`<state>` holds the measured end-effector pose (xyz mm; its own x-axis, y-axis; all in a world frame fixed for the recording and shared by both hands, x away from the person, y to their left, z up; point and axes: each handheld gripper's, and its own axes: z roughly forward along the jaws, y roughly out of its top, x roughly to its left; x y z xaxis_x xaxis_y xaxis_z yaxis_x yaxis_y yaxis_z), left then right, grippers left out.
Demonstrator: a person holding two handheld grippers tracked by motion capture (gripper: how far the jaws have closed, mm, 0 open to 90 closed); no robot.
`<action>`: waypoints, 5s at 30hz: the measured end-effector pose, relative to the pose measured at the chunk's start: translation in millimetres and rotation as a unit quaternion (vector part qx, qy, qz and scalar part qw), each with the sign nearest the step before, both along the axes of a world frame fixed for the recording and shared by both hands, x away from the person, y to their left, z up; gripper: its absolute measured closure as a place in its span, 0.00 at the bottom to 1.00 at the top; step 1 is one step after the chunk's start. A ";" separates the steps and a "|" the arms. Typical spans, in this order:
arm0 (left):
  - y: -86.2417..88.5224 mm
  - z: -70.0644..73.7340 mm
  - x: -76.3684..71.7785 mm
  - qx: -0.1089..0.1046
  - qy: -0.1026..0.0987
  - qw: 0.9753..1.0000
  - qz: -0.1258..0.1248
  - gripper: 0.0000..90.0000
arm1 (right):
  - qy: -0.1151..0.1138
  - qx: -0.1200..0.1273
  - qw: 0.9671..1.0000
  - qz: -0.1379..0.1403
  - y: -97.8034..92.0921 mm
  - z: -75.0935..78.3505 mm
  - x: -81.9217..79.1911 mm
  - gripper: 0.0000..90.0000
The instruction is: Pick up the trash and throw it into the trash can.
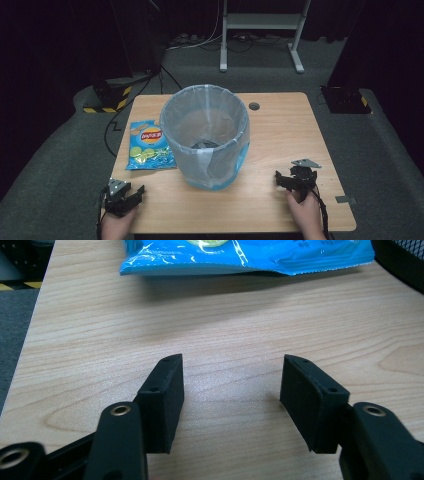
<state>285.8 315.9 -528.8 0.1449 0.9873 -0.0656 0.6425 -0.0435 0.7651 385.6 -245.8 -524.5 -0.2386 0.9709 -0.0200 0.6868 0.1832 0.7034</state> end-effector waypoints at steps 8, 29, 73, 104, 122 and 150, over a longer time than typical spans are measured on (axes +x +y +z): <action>-0.1 -0.1 -0.9 -0.004 0.000 1.000 -0.002 0.48 | 0.000 0.001 1.000 0.003 1.4 0.0 -8.8 0.11; 0.3 60.0 18.5 0.013 -0.072 0.997 -0.004 0.68 | 0.000 0.001 1.000 0.009 0.6 0.0 -10.3 0.11; -0.4 45.2 61.9 0.024 -0.067 0.997 0.008 0.99 | -0.005 0.001 1.000 0.028 1.6 0.3 -13.6 0.16; -1.7 147.9 4.1 0.035 -0.269 0.961 0.056 0.99 | -0.005 0.000 1.000 0.026 1.7 0.2 -13.6 0.15; 3.8 198.4 -17.2 0.024 -0.346 0.935 0.070 0.99 | -0.009 -0.006 1.000 0.027 3.0 0.5 -14.7 0.16; -85.9 237.2 5.5 0.006 -0.389 0.921 -0.023 0.99 | -0.006 0.000 1.000 0.028 1.8 0.3 -14.0 0.16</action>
